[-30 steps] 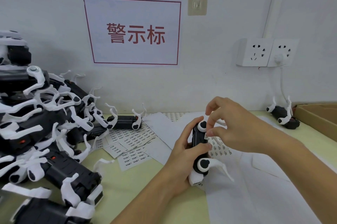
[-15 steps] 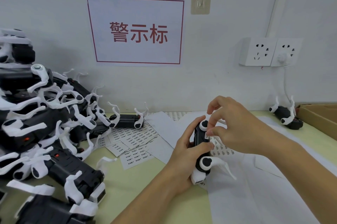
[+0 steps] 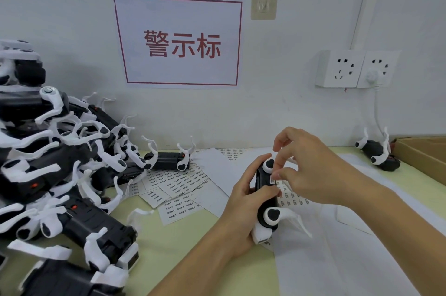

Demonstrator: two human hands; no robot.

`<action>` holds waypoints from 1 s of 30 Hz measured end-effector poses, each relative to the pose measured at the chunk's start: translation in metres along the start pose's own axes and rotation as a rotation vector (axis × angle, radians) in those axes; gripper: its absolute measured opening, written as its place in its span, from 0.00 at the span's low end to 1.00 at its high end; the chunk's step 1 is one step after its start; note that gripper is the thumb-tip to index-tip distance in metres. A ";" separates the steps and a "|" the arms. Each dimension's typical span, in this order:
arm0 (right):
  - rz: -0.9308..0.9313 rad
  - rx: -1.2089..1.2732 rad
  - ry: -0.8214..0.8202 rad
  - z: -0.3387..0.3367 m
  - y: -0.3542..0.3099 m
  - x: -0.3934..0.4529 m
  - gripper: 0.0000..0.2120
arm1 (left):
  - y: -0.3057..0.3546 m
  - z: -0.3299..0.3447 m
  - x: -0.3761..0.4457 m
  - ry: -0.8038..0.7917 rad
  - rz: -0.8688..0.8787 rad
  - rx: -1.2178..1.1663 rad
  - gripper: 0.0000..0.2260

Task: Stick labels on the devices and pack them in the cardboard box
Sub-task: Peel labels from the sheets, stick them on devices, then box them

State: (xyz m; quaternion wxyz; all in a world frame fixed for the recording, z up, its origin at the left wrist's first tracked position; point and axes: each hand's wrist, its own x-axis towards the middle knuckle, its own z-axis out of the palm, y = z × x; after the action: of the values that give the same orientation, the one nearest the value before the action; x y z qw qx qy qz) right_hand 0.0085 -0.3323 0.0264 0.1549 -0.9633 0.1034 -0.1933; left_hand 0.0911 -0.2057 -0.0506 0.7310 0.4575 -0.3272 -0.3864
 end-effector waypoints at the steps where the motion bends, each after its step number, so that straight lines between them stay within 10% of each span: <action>1: 0.002 0.000 -0.001 0.000 0.000 0.000 0.13 | 0.000 0.000 0.000 0.006 -0.002 0.001 0.24; 30: -0.001 -0.085 0.043 0.002 -0.013 -0.005 0.10 | -0.001 -0.001 0.003 0.080 -0.037 0.022 0.20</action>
State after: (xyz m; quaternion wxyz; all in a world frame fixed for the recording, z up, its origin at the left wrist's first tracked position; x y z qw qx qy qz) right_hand 0.0068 -0.3180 0.0273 0.1114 -0.9647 0.1144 -0.2094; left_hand 0.0928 -0.2079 -0.0511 0.7311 0.4864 -0.2934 -0.3779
